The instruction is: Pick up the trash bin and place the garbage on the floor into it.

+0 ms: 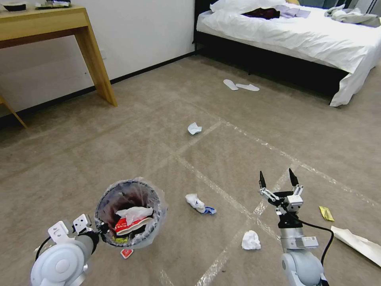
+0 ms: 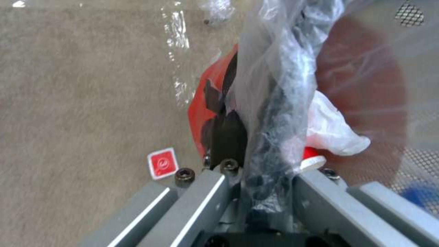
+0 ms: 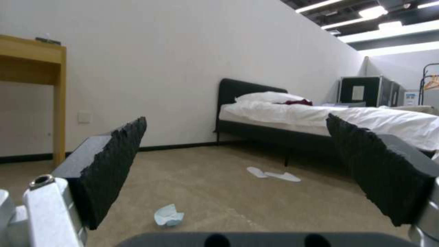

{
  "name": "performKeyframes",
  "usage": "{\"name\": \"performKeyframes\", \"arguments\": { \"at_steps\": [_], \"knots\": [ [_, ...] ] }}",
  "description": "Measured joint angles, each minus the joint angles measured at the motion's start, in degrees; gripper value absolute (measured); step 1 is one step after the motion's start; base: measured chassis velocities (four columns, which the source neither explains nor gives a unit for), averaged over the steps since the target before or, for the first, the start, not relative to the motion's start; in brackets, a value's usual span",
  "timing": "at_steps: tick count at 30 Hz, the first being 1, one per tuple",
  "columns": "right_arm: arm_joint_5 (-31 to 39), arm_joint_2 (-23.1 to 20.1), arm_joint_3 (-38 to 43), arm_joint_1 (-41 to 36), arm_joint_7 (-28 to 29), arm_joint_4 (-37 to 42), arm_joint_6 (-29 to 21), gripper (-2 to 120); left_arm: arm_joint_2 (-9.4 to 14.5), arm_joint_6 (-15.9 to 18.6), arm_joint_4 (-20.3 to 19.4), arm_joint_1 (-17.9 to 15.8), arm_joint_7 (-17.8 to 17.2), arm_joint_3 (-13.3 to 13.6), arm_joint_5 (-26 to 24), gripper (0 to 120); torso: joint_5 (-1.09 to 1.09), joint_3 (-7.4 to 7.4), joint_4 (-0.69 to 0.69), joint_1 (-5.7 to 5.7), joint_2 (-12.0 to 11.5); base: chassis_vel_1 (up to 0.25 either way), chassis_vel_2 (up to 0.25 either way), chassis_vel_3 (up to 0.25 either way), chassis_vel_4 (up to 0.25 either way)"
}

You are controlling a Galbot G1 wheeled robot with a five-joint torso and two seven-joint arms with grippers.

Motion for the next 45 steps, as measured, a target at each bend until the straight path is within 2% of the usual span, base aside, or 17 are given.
{"name": "performKeyframes", "arguments": {
  "at_steps": [9, 10, 11, 12, 14, 15, 16, 17, 18, 19, 20, 22, 29, 30, 31, 34, 45],
  "knots": [
    [-0.1, -0.6, -0.1, 0.1, -0.2, -1.8, 1.0, 100, -0.7, 0.0, -0.6, 0.6, 0.1, 0.1, 0.8, 0, 0.00, 0.01, -0.02, 0.01, 0.0, -0.033, 0.036, 0.031, -0.030],
    [-1.1, -2.3, -0.1, 1.0, -0.2, -3.3, 0.8, 100, -0.8, 0.0, -0.8, 0.6, 0.1, 0.1, 0.9, 0, 0.01, 0.01, 0.00, 0.01, 0.0, 0.000, 0.000, 0.000, 0.000],
    [-1.8, -5.0, -0.1, 2.1, -0.7, -4.6, 0.1, 100, -0.8, 0.0, -0.9, 0.7, 0.1, 0.2, 0.9, 0, 0.02, 0.00, -0.01, 0.00, 0.0, 0.000, 0.000, 0.000, 0.000],
    [-1.6, -10.8, -0.4, 4.6, -2.8, -6.7, -1.0, 100, -0.6, 0.0, -1.0, 0.8, 0.2, 0.3, 0.9, 0, 0.04, -0.01, 0.00, -0.01, 0.0, 0.000, 0.000, 0.000, 0.000],
    [-1.3, -13.3, -0.7, 5.4, -3.8, -7.4, -1.2, 100, -0.4, 0.0, -1.0, 0.9, 0.2, 0.3, 0.9, 0, 0.04, -0.01, 0.02, -0.01, 0.0, 0.000, 0.000, 0.000, 0.000],
    [3.7, -26.0, -3.4, 10.7, -12.8, -12.2, -2.1, 100, 0.3, 0.1, -1.1, 1.1, 0.6, 0.6, 1.1, 0, 0.02, 0.00, 0.00, -0.01, 0.0, 0.000, 0.000, 0.000, 0.000],
    [3.7, -26.0, -3.4, 10.7, -12.8, -12.2, -2.1, 100, 0.3, 0.1, -1.1, 1.1, 0.6, 0.6, 1.1, 0, 0.02, 0.00, 0.00, -0.01, 0.0, 0.000, 0.000, 0.000, 0.000],
    [10.4, -37.4, -6.6, 14.4, -21.6, -15.7, -3.1, 100, 1.0, 0.1, -0.7, 0.3, 0.9, 1.3, 1.1, 0, 0.05, 0.01, 0.08, 0.00, 0.0, 0.000, 0.000, 0.000, 0.000],
    [13.7, -45.2, -8.0, 14.6, -27.7, -16.8, -4.1, 100, 1.7, 0.0, 0.1, -0.7, 1.2, 2.2, 0.9, 0, -0.05, 0.00, -0.01, -0.01, 0.0, 0.000, 0.000, 0.000, 0.000],
    [13.7, -45.2, -8.0, 14.6, -27.7, -16.8, -4.1, 100, 1.7, 0.0, 0.1, -0.7, 1.2, 2.2, 0.9, 0, -0.05, 0.00, -0.01, -0.01, 0.0, 0.000, 0.000, 0.000, 0.000],
    [13.0, -51.6, -9.8, 15.3, -33.0, -18.4, -4.3, 100, 2.2, 0.0, 1.0, -1.4, 2.1, 3.0, 0.8, 0, -0.04, 0.00, -0.06, -0.01, 0.0, 0.000, 0.000, 0.000, 0.000],
    [8.1, -56.2, -17.9, 20.6, -35.6, -21.7, -2.7, 100, 2.2, 0.0, 1.3, -1.5, 3.0, 3.1, 0.9, 0, 0.00, 0.00, -0.03, -0.01, 0.0, 0.000, 0.000, 0.000, 0.000],
    [-0.2, -55.8, -32.5, 31.9, -40.7, -27.0, -1.4, 100, 1.9, -0.1, 1.4, -1.3, 3.5, 2.6, 1.4, 0, -0.03, 0.00, 0.02, -0.01, 0.0, 0.000, 0.000, 0.000, 0.000],
    [-3.3, -53.8, -37.5, 36.6, -41.4, -30.0, 0.0, 100, 1.5, -0.1, 1.4, -1.2, 3.6, 2.5, 1.8, 0, 0.06, 0.00, -0.01, 0.00, 0.0, 0.000, 0.000, 0.000, 0.000],
    [-3.3, -53.8, -37.5, 36.6, -41.4, -30.0, 0.0, 100, 1.5, -0.1, 1.4, -1.2, 3.6, 2.5, 1.8, 0, 0.06, 0.00, -0.01, 0.00, 0.0, 0.000, 0.000, 0.000, 0.000],
    [-9.2, -47.5, -46.7, 45.8, -43.1, -37.5, 2.4, 100, 0.7, -0.2, 1.4, -0.9, 3.9, 2.5, 2.6, 0, -0.02, 0.00, 0.01, 0.00, 0.0, 0.000, 0.000, 0.000, 0.000],
    [-21.8, -34.5, -55.7, 55.7, -49.4, -52.7, 7.2, 100, -0.3, -0.5, 1.3, -0.1, 3.9, 2.3, 4.3, 0, -0.02, 0.01, 0.02, 0.00, 0.0, 0.000, 0.000, 0.000, 0.000]
  ]
}}
